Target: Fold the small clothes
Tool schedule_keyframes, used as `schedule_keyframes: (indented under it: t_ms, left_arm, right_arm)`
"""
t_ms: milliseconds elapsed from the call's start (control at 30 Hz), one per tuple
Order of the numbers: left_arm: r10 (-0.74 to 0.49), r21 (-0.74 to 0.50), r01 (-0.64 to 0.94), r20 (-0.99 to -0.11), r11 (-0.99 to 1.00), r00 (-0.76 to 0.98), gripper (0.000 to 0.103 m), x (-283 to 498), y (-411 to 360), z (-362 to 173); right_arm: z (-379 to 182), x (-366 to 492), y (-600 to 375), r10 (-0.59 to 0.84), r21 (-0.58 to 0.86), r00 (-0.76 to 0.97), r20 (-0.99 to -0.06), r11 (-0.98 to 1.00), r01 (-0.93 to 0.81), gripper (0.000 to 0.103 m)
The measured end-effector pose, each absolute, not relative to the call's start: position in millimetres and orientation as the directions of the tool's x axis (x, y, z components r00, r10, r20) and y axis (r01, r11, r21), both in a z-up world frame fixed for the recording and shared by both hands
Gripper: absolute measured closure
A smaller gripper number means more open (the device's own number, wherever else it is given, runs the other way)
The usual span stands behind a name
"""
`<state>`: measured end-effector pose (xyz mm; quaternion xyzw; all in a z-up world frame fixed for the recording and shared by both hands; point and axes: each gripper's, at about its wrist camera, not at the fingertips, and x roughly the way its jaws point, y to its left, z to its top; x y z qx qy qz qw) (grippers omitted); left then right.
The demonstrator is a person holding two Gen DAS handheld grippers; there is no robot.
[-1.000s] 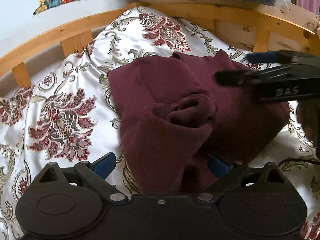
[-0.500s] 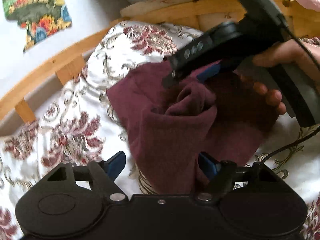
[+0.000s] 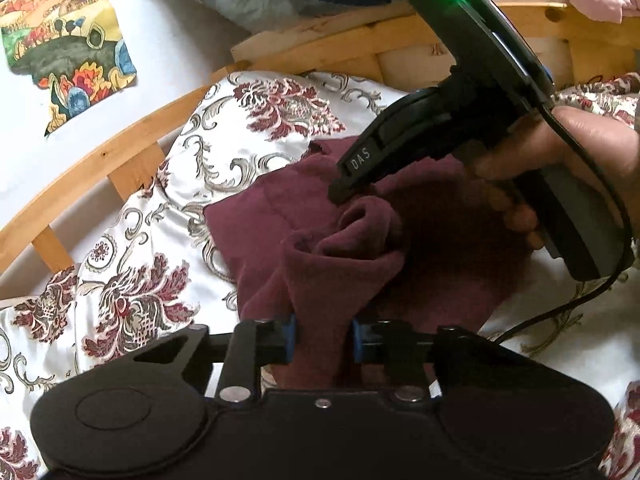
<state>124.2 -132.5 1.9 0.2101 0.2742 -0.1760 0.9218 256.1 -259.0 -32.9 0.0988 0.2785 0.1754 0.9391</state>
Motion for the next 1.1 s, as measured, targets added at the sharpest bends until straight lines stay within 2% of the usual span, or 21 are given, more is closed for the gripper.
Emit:
schedule_keyframes:
  t_ms: [167, 300, 633, 867, 1100]
  left_arm:
    - [-0.233, 0.333, 0.465, -0.549, 0.820, 0.803, 0.081, 114.8, -150.3, 5.4]
    - [-0.253, 0.366, 0.484, -0.525, 0.795, 0.812, 0.082, 110.7, -169.1, 6.2]
    - [-0.311, 0.319, 0.528, -0.534, 0.787, 0.786, 0.081, 109.5, -203.2, 3.6]
    - [-0.312, 0.262, 0.513, -0.547, 0.818, 0.777, 0.081, 111.0, -213.1, 4.3]
    - [-0.322, 0.257, 0.523, -0.550, 0.813, 0.771, 0.081, 112.8, -214.8, 5.2]
  right_arm:
    - [-17.6, 249.5, -265.0, 0.340, 0.198, 0.827, -0.448, 0.940, -0.279, 0.088]
    - [-10.3, 247.5, -279.9, 0.320, 0.184, 0.847, -0.424, 0.947, -0.265, 0.088]
    - [-11.6, 243.0, -317.4, 0.258, 0.198, 0.872, -0.416, 0.962, -0.190, 0.088]
    - [-11.8, 240.0, -326.1, 0.235, 0.211, 0.876, -0.422, 0.965, -0.157, 0.088]
    - [-13.3, 235.7, -336.2, 0.226, 0.229, 0.873, -0.431, 0.964, -0.137, 0.088]
